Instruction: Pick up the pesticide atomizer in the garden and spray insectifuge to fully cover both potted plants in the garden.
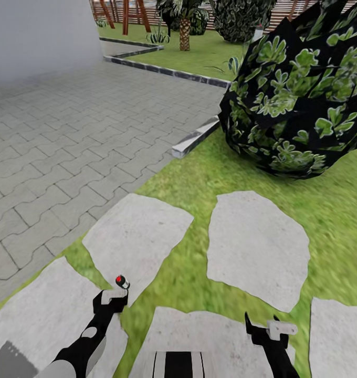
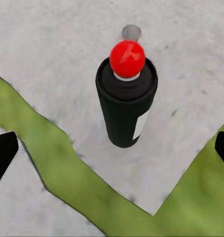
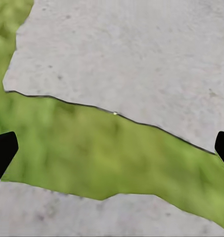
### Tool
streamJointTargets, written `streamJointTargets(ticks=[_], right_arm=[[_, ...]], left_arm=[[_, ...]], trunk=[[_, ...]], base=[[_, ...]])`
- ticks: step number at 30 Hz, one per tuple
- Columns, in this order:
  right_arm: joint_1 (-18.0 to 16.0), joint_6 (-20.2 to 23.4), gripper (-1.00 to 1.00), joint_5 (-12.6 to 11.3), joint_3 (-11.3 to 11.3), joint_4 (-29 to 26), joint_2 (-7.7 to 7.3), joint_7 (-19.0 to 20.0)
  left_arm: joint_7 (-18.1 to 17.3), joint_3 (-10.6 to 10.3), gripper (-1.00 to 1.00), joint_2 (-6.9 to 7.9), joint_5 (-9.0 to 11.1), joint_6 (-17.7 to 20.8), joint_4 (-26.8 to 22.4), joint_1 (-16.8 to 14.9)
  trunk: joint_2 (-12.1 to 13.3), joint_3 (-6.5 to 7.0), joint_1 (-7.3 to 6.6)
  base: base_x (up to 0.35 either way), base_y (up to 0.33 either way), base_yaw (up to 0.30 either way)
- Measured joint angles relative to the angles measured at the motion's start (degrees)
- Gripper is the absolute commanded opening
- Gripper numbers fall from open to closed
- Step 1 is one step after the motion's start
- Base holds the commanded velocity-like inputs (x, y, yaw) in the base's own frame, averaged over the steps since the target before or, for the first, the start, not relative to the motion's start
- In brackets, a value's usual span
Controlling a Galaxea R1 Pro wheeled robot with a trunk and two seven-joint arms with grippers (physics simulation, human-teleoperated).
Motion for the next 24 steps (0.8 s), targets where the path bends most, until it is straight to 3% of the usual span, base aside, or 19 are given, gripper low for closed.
streamJointTargets(ticks=[10,24], right_arm=[[0.0,0.0,1.0,0.0,0.0,-0.1,0.0,0.0],[0.0,-0.1,1.0,0.0,0.0,-0.1,0.0,0.0]], left_arm=[[0.0,-0.1,1.0,-0.05,0.0,-0.3,-0.4,0.0],[-0.1,-0.1,1.0,0.0,0.0,-0.8,-0.3,0.0]], trunk=[[0.0,0.0,0.02],[-0.2,-4.02,0.38]], base=[[0.025,0.0,0.0],[0.0,0.0,0.0]])
